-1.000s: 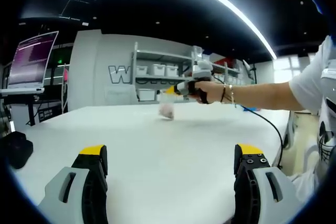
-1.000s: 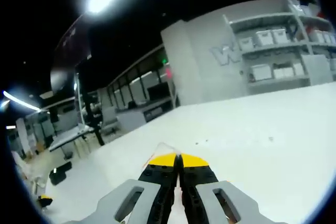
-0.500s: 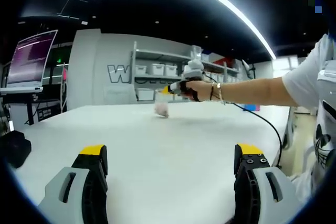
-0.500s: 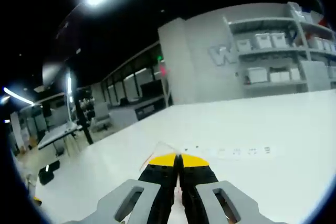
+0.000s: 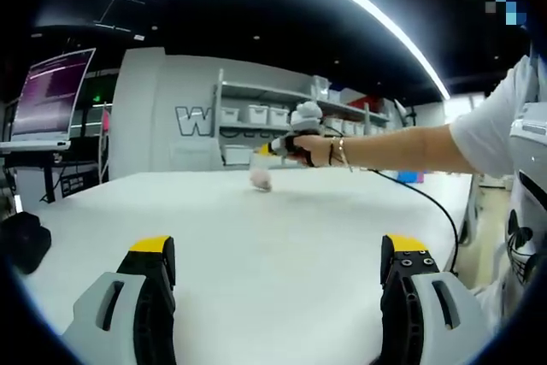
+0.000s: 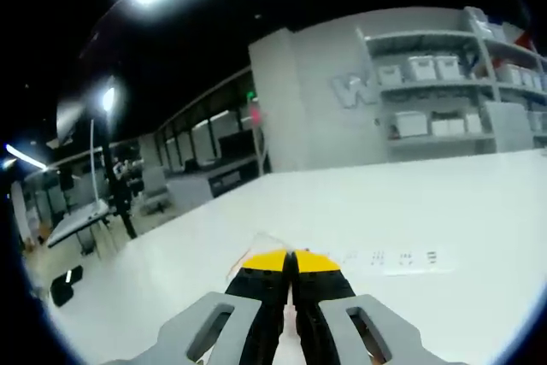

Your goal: Open the resealable bag by pulling the two sides of the seal apart until the entire bag opening is separated and visibly accessible.

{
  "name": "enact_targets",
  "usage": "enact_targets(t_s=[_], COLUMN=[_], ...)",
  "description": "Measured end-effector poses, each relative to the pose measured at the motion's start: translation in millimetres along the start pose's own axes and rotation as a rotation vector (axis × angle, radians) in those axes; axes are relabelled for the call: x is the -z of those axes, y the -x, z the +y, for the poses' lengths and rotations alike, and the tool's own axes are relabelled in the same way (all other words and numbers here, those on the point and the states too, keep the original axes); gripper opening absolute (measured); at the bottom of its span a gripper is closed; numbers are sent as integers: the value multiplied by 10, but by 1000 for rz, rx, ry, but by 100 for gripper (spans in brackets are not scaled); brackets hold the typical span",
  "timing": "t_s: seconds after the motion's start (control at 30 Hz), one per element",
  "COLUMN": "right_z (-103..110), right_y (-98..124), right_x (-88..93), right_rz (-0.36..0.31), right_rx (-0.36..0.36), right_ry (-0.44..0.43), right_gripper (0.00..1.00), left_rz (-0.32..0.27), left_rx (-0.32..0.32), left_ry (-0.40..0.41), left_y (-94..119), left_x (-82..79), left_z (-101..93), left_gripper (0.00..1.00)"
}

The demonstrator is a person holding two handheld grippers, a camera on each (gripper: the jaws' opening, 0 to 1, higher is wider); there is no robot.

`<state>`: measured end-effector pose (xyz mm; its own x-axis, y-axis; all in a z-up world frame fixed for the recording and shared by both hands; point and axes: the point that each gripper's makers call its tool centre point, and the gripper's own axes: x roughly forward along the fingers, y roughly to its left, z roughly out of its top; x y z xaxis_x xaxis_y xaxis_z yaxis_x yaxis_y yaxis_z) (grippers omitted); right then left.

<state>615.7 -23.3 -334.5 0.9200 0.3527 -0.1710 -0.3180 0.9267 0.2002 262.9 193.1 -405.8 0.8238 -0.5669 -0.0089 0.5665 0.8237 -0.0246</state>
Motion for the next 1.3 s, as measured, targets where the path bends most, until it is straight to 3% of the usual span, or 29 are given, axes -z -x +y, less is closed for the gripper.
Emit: enact_targets(t_s=[0.3,0.63,1.0,1.3], right_z=[28,83,326,496], right_y=[-148,-244,-348,-391], right_x=[-61,5,287,596], right_rz=[-13,-9,22,68], right_rx=[20,46,-20,-72], right_ry=[19,45,67,29], right_gripper=[0,0,0,0], left_rz=[2,0,3,-7], left_rx=[-1,-5,-6,-14], left_ry=[4,-14,-17,-21], left_y=[-11,13,26,50], left_x=[18,2,21,-7], left_z=[23,25,37,66], left_gripper=[99,99,99,99])
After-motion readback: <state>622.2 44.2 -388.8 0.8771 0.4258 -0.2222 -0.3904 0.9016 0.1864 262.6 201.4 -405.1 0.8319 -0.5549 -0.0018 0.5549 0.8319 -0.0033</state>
